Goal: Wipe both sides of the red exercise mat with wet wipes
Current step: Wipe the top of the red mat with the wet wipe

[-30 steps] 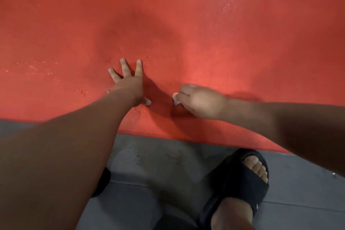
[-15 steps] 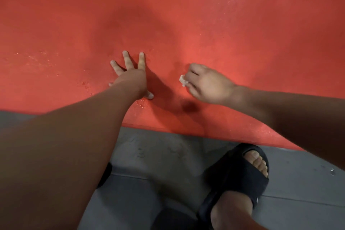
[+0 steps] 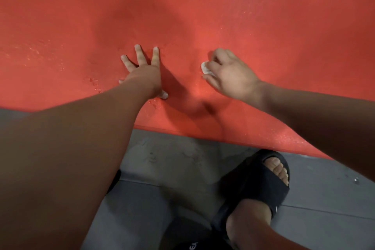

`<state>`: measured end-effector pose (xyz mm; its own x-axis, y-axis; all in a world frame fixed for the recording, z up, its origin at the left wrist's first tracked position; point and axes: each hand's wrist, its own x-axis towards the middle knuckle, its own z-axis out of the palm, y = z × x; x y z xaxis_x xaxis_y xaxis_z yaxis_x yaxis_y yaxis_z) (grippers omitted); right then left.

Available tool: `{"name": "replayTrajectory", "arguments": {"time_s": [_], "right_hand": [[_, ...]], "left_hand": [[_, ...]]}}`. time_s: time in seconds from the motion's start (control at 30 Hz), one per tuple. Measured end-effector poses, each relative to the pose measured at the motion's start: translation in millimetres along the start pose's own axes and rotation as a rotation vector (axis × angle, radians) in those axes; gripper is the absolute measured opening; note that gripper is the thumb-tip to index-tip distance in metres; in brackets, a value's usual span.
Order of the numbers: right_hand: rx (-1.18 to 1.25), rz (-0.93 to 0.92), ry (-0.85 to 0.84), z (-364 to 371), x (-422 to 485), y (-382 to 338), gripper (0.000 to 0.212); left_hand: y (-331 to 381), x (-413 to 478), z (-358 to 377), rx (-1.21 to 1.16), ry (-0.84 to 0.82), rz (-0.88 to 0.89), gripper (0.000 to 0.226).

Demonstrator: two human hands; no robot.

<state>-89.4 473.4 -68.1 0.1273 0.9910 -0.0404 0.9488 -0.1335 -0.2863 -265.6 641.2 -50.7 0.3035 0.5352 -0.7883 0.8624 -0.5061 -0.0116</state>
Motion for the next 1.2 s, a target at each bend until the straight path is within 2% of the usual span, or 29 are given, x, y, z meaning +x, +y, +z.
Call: {"name": "replayTrajectory", "arguments": {"time_s": [0.17, 0.33, 0.43, 0.53, 0.57, 0.63, 0.7, 0.77, 0.83, 0.9, 1.0, 1.07, 1.13, 1.2], "right_hand": [[0.028, -0.026, 0.035, -6, 13, 15, 0.031], [0.059, 0.083, 0.048, 0, 16, 8, 0.022], [0.086, -0.092, -0.037, 8, -11, -26, 0.012], [0.156, -0.331, -0.272, 6, -51, -62, 0.031], [0.158, -0.409, -0.310, 5, -56, -62, 0.037], [0.117, -0.489, -0.281, 5, -45, -45, 0.034], [0.078, -0.350, -0.130, 6, -24, -11, 0.023], [0.047, -0.086, 0.023, -2, -10, 15, 0.011], [0.059, 0.052, 0.066, 0, -19, 11, 0.006], [0.102, -0.076, -0.017, 6, -45, -15, 0.003], [0.122, -0.398, -0.283, 14, -87, -54, 0.016], [0.085, -0.519, -0.326, 14, -86, -49, 0.022], [0.006, -0.479, -0.221, 11, -70, -30, 0.013], [-0.019, -0.276, -0.099, 4, -57, -13, 0.009]], "left_hand": [[2, -2, -1, -0.014, -0.005, 0.003, 0.140], [1, -2, -1, -0.019, 0.002, 0.006, 0.141], [1, -3, -2, -0.035, 0.005, 0.005, 0.140], [-1, -2, 0, -0.043, 0.012, 0.012, 0.140], [-1, -2, 1, -0.045, 0.014, 0.013, 0.140], [-1, -1, 3, -0.048, 0.018, 0.013, 0.140], [-2, -1, 4, -0.046, 0.024, 0.013, 0.140], [-2, 0, 4, -0.049, 0.030, 0.018, 0.141], [-1, 0, 2, -0.051, 0.037, 0.017, 0.141], [-2, 0, 2, -0.057, 0.040, 0.010, 0.141], [-4, 0, 6, -0.059, 0.048, 0.011, 0.140], [-5, 1, 8, -0.059, 0.056, 0.021, 0.141], [-5, 2, 8, -0.055, 0.069, 0.026, 0.141], [-5, 2, 7, -0.057, 0.076, 0.023, 0.141]]}}
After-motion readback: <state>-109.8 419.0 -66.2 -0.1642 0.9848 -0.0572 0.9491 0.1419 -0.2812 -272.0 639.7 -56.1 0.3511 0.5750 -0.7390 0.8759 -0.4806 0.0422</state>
